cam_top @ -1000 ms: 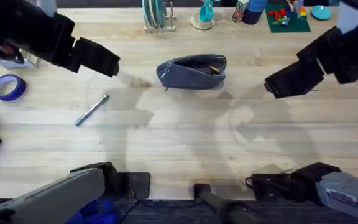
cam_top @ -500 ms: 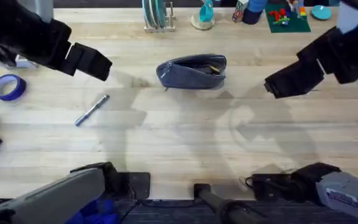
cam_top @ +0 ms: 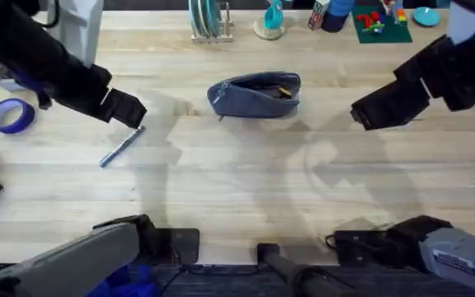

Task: Unzip the bag, pick up the pens from the table one at a time and place them inside, then zip the bag closed.

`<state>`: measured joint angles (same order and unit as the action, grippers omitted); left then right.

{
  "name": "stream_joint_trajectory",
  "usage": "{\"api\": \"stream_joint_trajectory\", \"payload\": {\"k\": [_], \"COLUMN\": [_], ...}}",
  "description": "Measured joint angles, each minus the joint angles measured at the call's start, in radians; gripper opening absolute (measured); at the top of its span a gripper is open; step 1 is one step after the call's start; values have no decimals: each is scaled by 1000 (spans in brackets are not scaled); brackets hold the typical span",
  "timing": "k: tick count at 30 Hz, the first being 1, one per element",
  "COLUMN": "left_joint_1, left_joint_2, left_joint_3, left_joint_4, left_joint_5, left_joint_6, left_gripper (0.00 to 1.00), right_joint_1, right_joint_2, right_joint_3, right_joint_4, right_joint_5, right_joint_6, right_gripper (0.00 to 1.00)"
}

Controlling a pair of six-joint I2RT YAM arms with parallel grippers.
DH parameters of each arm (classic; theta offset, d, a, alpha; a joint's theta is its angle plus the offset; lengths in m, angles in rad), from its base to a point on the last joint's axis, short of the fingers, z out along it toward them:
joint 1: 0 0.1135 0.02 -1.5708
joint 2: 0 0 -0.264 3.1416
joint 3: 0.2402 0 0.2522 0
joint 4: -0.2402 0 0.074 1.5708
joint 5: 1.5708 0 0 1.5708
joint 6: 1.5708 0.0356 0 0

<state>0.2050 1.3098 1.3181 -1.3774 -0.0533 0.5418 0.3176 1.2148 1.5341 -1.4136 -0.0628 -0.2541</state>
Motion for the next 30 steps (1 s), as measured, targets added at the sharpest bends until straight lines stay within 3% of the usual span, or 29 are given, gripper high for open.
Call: {"api": "stream_joint_trajectory", "payload": {"k": [13, 17, 24, 30], "left_joint_1": [7, 53, 157, 181], "left_joint_2": [0, 0, 0, 24], "left_joint_3": [-168, -189, -189, -189], "left_joint_4": [179, 197, 220, 232], "left_joint_5": [-22, -7, 87, 145], "left_joint_6": [82, 119, 213, 294], "left_gripper": [994, 992, 993, 993], "right_joint_1": [0, 0, 0, 0], "right_joint_2": [0, 0, 0, 0], "right_joint_3": [0, 0, 0, 0], "right_joint_4": [0, 0, 1, 2], "right_joint_5": [0, 0, 0, 0], "right_joint_6": [0, 0, 0, 0], "right_gripper": [997, 997, 997, 996]}}
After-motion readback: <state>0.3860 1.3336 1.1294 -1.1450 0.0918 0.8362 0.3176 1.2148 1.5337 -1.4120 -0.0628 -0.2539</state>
